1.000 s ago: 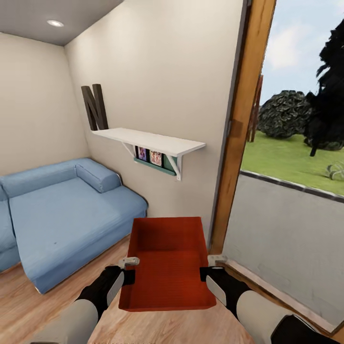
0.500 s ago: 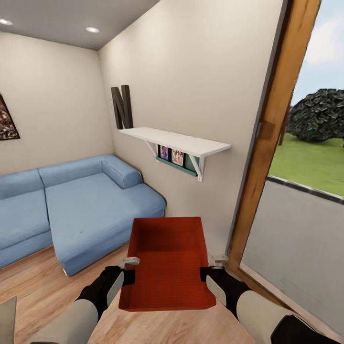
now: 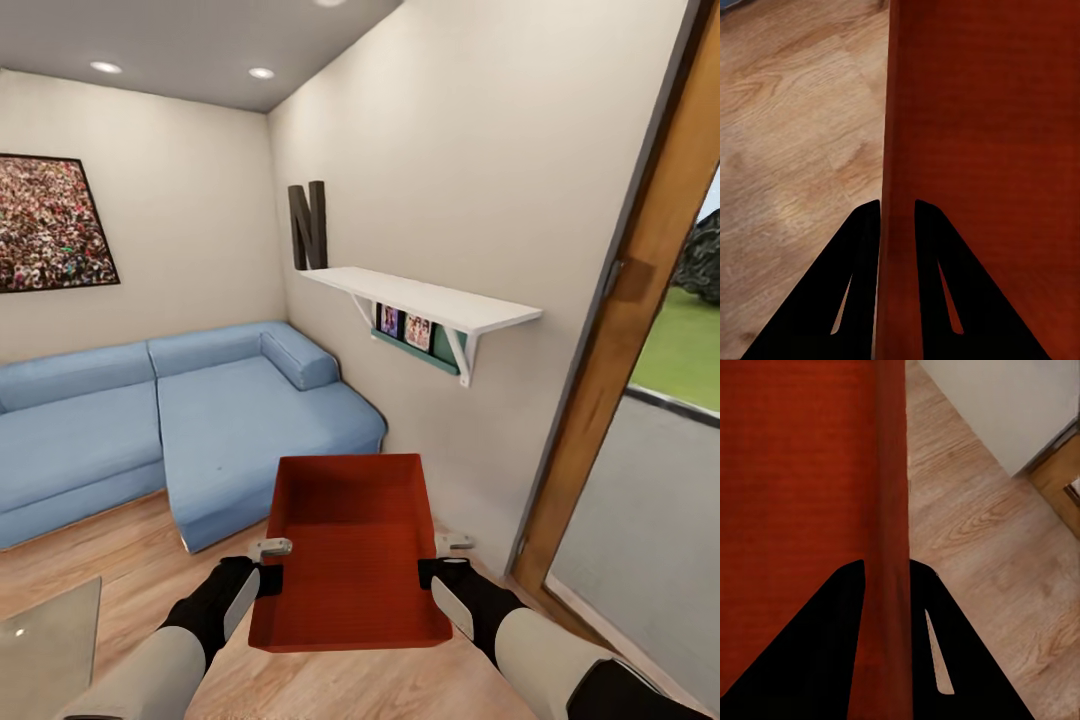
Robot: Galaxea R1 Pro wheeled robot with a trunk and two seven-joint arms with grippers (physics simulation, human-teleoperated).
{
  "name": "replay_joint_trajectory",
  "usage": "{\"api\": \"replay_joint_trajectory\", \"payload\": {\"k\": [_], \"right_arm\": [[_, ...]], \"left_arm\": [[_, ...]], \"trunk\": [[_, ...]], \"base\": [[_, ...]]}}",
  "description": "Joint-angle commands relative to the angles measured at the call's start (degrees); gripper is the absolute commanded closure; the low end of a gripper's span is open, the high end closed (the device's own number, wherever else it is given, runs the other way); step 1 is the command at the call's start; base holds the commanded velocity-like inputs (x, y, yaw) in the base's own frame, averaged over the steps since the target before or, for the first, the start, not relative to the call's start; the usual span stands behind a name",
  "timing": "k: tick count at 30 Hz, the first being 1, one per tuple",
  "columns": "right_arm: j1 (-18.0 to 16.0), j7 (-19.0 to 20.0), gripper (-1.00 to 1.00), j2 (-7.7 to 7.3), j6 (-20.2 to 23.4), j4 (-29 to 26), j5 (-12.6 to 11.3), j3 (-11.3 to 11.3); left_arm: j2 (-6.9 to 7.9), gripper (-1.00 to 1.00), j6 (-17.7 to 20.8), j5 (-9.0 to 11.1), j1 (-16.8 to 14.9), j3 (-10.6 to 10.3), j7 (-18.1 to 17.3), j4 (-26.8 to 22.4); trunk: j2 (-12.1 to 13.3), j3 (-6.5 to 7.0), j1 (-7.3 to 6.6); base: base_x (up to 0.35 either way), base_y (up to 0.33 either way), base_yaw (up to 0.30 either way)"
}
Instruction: Move the two storage containers from the living room to the garage. In the garage, place one container on the floor and stack the other container on top of it (either order is fine).
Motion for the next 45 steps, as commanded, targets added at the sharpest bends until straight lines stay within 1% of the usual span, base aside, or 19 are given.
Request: {"api": "replay_joint_trajectory", "payload": {"k": [1,45], "right_arm": [[-0.1,-0.3,1.0,-0.04,0.2,-0.4,0.1,0.1],[-0.1,-0.3,1.0,-0.03,0.2,-0.4,0.1,0.1]], "left_arm": [[0.28,1.0,0.5,-1.0,0.0,-0.3,2.4,1.1],[0.27,1.0,0.5,-1.0,0.0,-0.3,2.4,1.1]], "trunk": [[-0.1,-0.1,0.04],[-0.1,1.01,0.04]], "base": [[0.0,0.0,0.3],[0.0,0.0,0.3]]}}
